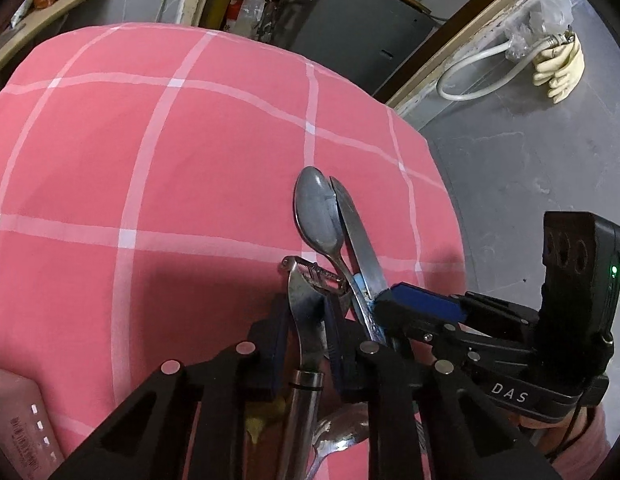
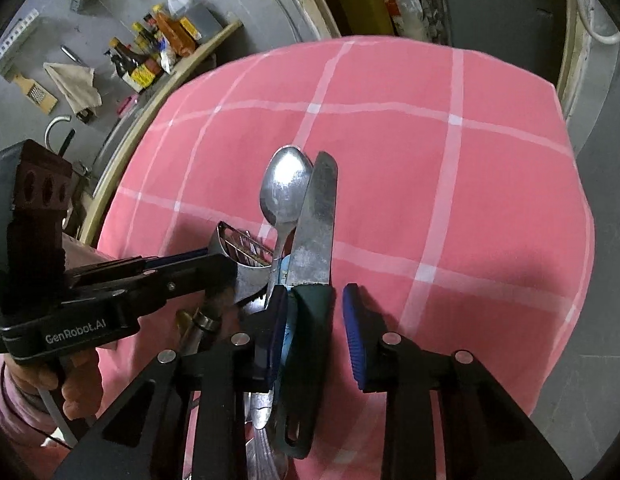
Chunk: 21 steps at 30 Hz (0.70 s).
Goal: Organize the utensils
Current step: 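Lower the right tool onto the green-handled knife and grasp it, then lift the knife with the right tool and drop it into the caddy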
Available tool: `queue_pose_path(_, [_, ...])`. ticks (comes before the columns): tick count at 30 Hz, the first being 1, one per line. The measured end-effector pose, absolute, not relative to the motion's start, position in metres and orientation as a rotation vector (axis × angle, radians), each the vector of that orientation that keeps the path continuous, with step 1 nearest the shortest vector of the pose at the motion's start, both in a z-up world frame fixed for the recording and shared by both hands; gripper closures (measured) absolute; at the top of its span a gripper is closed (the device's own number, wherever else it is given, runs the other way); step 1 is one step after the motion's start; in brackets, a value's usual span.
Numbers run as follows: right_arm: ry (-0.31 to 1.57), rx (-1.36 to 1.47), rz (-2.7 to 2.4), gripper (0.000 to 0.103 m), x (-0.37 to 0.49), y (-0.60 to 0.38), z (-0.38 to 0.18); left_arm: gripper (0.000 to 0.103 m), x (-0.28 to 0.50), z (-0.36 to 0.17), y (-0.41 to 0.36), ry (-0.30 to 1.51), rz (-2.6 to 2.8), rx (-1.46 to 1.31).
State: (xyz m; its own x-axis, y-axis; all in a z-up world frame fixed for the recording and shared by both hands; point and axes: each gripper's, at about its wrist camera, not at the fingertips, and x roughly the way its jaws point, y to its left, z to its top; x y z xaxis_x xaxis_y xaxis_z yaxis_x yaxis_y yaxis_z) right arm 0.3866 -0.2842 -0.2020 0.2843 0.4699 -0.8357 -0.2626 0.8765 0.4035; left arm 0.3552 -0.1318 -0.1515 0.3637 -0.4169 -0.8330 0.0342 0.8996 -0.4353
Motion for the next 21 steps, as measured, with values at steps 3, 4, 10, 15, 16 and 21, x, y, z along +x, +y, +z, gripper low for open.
queue_pose_path(3, [1.242, 0.199, 0.521, 0.084, 0.385, -0.286, -0.204, 0.094, 0.354, -0.145, -0.129, 1.167, -0.308, -0.399])
queue_pose_path(4, [1.259, 0.214, 0.535, 0.085, 0.382, -0.286, -0.206, 0.095, 0.352, -0.142, -0.131, 1.163, -0.31, -0.386])
queue_pose_path(10, [1.244, 0.266, 0.515, 0.088, 0.37, -0.282, -0.21, 0.097, 0.344, -0.135, -0.135, 1.152, -0.312, -0.355])
queue_pose_path(15, [1.21, 0.292, 0.48, 0.089, 0.354, -0.285, -0.208, 0.098, 0.338, -0.124, -0.134, 1.127, -0.302, -0.362])
queue_pose_path(16, [1.201, 0.304, 0.471, 0.089, 0.351, -0.287, -0.207, 0.099, 0.336, -0.121, -0.131, 1.121, -0.298, -0.363])
queue_pose_path(21, [1.108, 0.37, 0.444, 0.089, 0.332, -0.3, -0.199, 0.1, 0.327, -0.112, -0.125, 1.087, -0.281, -0.367])
